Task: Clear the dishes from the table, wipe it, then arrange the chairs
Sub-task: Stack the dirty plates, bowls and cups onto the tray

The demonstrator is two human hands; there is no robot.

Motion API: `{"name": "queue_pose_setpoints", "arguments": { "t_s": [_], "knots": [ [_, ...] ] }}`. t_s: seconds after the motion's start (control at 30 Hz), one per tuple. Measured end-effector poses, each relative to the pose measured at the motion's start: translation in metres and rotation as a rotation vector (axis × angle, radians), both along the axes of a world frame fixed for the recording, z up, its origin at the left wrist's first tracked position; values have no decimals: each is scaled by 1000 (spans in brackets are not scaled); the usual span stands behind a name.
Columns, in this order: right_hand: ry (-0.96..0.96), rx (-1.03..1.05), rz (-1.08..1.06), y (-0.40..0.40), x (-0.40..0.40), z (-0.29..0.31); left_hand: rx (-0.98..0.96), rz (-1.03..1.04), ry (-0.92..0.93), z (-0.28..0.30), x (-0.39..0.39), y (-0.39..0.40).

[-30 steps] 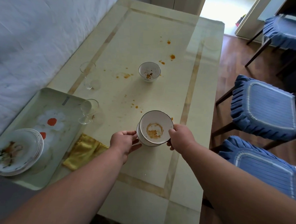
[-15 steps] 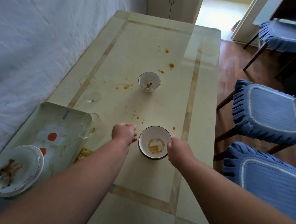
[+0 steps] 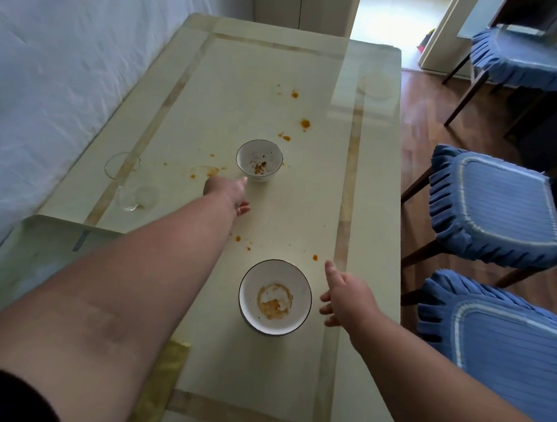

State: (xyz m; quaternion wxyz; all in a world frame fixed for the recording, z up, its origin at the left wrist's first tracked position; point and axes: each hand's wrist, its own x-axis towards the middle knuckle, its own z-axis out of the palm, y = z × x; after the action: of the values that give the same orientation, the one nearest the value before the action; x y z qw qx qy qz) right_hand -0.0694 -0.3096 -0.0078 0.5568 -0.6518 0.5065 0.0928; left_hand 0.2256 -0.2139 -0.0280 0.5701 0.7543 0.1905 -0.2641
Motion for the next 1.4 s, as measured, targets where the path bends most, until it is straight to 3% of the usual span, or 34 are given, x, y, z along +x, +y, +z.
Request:
{"name": "queue_pose_setpoints", "arguments": {
  "t_s": [0.3,0.57,0.73,0.93,1.23,1.4],
  "knots": [
    [-149,208,-390,-55,7,-14,58,-20,-33,-15,38,-43],
    [-156,249,-488,-50,-10,-18,-36,101,-75,5,14,-30],
    [-192,195,-385,-33,-1,1,-257,88,-45,50,-44,8],
    [-336,120,-189,-13,16,35,-188,-70,-29,81,-116,73],
    [-328,89,106,28,0,46,9,-262,-48,68,-180,112],
    [-316,-289,323,34,-4,15,91,-305,-137,50,-185,121]
  ]
}}
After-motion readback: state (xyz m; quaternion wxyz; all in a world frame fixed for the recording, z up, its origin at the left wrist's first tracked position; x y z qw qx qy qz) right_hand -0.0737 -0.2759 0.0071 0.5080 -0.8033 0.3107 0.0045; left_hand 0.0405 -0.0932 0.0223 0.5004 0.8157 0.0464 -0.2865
